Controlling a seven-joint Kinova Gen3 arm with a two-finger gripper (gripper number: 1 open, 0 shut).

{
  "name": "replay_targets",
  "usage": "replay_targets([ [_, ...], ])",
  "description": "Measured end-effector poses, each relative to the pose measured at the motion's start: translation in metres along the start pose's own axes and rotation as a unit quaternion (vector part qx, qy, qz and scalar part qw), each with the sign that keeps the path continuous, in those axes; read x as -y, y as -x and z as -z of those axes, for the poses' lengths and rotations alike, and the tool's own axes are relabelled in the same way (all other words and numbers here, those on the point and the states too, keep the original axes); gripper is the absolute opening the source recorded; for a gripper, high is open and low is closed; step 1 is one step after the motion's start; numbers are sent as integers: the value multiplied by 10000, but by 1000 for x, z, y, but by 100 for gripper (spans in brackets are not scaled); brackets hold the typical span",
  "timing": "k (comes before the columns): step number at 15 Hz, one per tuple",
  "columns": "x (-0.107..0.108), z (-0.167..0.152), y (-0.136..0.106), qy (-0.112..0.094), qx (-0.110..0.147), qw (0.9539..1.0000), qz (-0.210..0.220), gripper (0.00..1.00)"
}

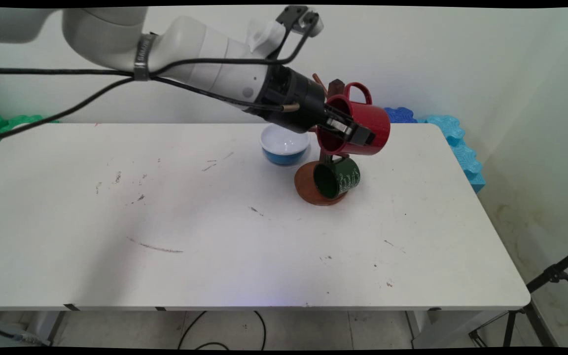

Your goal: Place the picked object on the table

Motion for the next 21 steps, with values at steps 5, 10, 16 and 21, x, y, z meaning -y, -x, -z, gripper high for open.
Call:
replay_targets([
  [5, -11, 23, 1, 141, 29, 9998, -135, 0],
  [10, -4, 58, 12, 151, 376, 9979, -499, 0],
  [16, 24, 105, 27, -114, 941, 9903, -1015, 0],
  [21, 61, 144, 43, -543, 1634, 9732, -1524, 0],
])
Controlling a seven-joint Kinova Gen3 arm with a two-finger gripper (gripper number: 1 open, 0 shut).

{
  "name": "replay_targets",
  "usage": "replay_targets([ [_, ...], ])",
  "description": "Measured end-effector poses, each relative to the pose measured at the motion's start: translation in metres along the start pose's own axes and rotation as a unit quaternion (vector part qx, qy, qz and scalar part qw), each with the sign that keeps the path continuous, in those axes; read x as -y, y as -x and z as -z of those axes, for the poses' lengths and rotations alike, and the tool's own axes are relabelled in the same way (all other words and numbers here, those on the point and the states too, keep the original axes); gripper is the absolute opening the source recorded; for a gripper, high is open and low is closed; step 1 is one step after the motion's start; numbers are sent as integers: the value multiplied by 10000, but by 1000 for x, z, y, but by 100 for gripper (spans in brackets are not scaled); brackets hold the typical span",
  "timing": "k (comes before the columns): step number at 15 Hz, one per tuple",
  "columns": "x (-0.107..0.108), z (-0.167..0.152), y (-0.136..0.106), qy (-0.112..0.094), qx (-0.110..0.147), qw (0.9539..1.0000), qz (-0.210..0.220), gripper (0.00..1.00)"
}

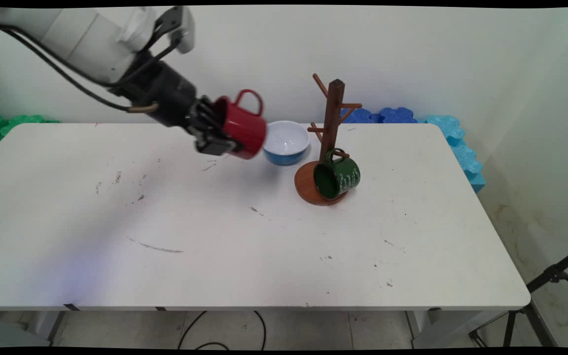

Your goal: Place the picked object on the table

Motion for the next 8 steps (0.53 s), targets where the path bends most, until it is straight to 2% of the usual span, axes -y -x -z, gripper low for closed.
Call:
replay_targets([
  [2, 14, 5, 15, -180, 350, 9991, -181, 0],
  [4, 26, 6, 28, -336, 675, 9962, -428, 0],
  [8, 40, -5, 44, -439, 1118, 9886, -906, 0],
])
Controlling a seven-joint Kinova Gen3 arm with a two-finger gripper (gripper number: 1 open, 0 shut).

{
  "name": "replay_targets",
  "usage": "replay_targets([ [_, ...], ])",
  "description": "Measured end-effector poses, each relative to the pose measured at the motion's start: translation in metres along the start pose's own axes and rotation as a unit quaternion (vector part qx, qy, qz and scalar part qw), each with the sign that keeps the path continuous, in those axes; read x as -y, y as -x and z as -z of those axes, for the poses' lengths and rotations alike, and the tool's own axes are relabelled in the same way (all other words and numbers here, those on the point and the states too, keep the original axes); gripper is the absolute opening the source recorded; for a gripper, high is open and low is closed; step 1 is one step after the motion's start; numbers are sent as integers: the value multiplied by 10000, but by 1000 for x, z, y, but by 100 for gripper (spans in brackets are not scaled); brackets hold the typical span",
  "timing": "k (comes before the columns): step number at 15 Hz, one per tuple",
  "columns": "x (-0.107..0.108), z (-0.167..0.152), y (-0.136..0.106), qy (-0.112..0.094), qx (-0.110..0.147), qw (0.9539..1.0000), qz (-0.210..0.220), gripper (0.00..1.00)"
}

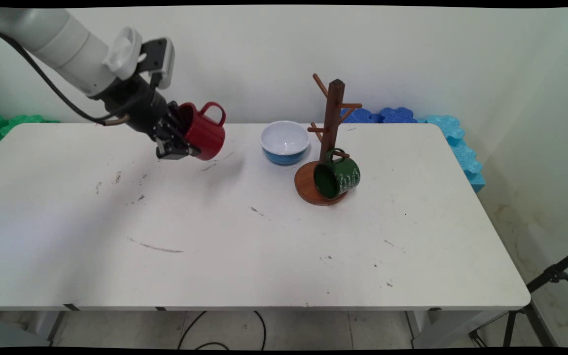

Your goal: Place the picked object on the table

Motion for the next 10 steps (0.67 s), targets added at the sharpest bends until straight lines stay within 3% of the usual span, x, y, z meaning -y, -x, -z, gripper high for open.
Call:
replay_targets([
  [5, 6, -31, 5, 24, 376, 9977, -571, 0],
  [10, 9, -59, -4, 106, 548, 9942, -918, 0],
])
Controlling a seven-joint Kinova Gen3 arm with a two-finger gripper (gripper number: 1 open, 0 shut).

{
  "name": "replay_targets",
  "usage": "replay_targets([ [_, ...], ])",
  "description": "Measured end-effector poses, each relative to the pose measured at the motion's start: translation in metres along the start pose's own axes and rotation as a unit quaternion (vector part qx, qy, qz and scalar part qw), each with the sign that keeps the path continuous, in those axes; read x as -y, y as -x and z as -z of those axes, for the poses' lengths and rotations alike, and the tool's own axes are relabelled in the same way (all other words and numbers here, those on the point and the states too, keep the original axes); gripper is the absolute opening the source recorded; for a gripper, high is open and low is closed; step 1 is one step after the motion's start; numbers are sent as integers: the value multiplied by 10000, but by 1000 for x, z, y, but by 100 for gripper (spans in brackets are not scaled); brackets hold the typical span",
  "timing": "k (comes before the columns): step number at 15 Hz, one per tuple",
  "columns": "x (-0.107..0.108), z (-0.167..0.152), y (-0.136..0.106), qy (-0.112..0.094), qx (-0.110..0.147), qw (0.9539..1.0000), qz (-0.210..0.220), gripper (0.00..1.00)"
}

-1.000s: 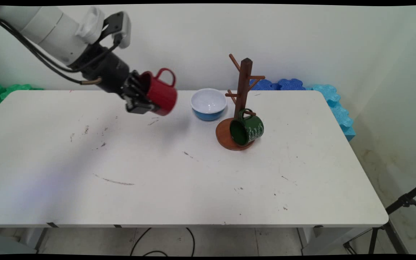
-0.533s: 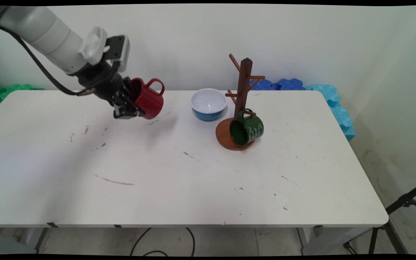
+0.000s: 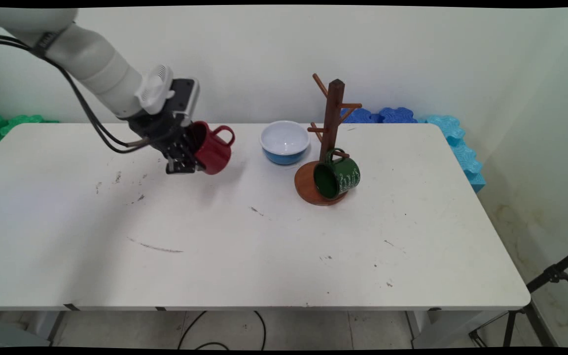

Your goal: Place the picked object on the table

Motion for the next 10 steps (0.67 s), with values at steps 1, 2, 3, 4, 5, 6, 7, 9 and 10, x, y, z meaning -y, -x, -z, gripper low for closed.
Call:
replay_targets([
  [1, 1, -6, -3, 23, 35, 10000, -51, 0],
  [2, 2, -10, -6, 43, 68, 9999, -88, 0],
  [3, 3, -16, -10, 66, 107, 9998, -122, 0],
  [4, 5, -21, -13, 84, 139, 9998, -144, 0],
  [5, 6, -26, -17, 107, 179, 9997, -161, 0],
  [6, 7, -32, -20, 128, 222, 9995, -165, 0],
  [7, 9, -37, -24, 149, 260, 9994, -166, 0],
  [9, 11, -47, -31, 197, 311, 9992, -152, 0],
  [10, 11, -51, -34, 232, 319, 9991, -138, 0],
])
